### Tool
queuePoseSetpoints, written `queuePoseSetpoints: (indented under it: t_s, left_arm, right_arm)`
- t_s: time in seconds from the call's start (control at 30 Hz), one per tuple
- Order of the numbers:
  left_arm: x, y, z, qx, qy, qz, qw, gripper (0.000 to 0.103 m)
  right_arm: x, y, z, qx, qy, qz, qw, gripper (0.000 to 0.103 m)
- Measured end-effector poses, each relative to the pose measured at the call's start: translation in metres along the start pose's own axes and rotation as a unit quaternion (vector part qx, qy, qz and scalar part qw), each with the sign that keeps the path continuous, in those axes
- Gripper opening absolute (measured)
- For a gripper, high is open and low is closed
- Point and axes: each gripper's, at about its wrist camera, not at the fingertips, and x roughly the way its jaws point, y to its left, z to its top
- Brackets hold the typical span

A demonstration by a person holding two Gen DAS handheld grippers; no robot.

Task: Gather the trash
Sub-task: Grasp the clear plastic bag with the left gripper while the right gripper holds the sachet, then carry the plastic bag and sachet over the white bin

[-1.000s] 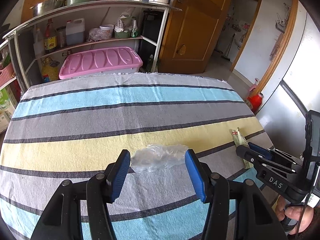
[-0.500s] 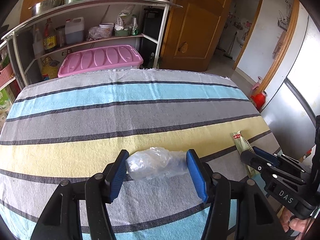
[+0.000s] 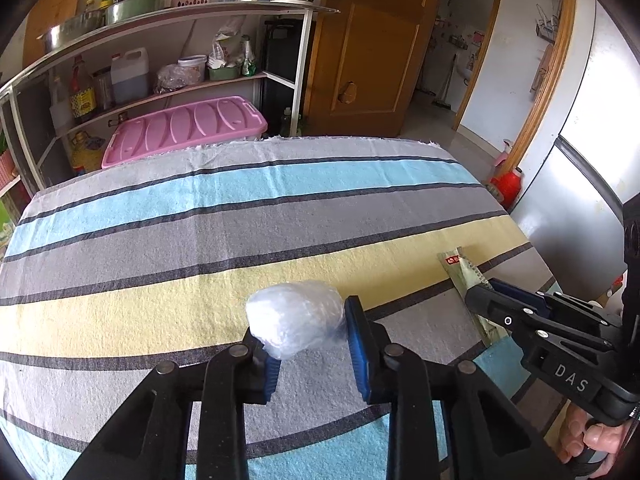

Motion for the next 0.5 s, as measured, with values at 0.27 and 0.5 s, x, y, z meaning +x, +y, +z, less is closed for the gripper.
queuePoseSetpoints:
  t_s: [0.27, 0.5]
  left_arm:
    - [-0.002, -0.006, -0.001, 0.010, 0.000, 0.002, 0.9999, 0.024]
    - [-0.013, -0.009, -0.003, 0.014, -0.008, 0.015, 0.9998, 0.024]
  right_arm:
    - [-0.001, -0.001, 0.000, -0.002, -0.001, 0.000, 1.000, 0.023]
    - [-0.006, -0.001, -0.003, -0.007, -0.006, -0.002, 1.000, 0.022]
